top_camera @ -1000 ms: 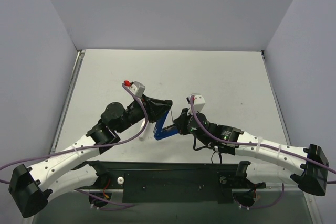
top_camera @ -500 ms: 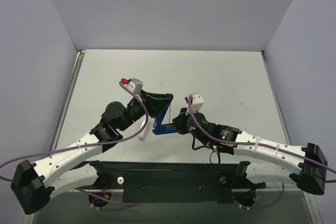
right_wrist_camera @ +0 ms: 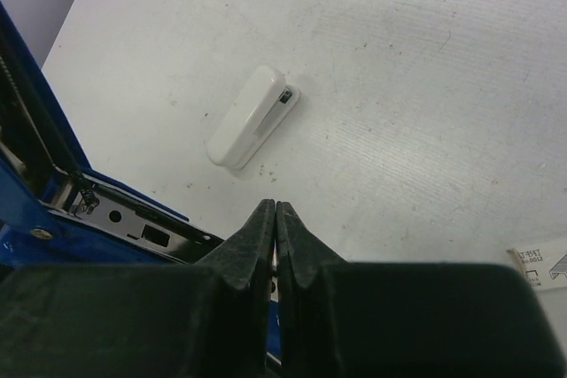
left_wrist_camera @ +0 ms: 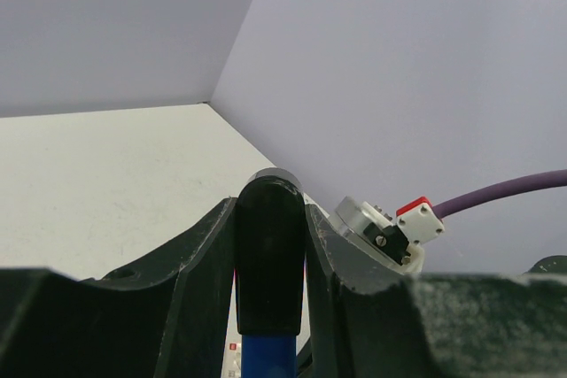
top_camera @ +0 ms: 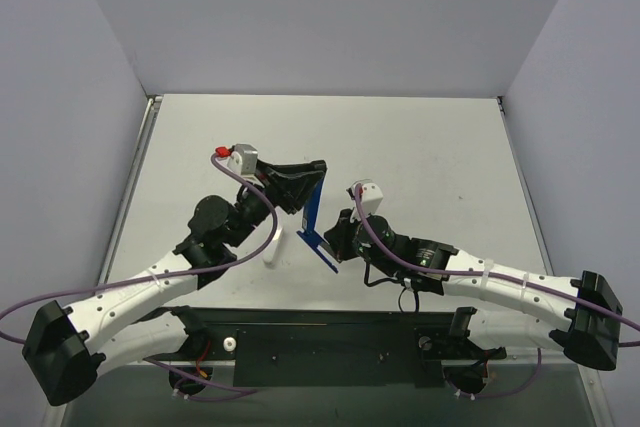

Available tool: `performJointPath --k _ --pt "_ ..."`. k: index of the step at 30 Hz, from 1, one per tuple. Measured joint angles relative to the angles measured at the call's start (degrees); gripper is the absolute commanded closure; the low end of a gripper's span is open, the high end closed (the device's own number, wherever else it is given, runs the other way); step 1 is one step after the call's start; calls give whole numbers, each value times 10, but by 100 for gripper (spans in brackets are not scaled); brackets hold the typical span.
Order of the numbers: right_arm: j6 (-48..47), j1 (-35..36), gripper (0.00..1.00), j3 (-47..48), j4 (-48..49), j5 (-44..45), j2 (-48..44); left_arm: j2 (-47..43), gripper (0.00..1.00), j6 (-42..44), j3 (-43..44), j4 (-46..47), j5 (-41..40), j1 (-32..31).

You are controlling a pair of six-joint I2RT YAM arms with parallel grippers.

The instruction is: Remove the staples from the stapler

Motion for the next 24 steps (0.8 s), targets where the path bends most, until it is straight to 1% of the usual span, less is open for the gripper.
performJointPath --k 12,24 --pt "2 -5 100 0 22 -4 5 28 100 9 0 20 -39 0" --pt "7 -52 100 0 60 -50 48 92 100 36 2 32 -68 0"
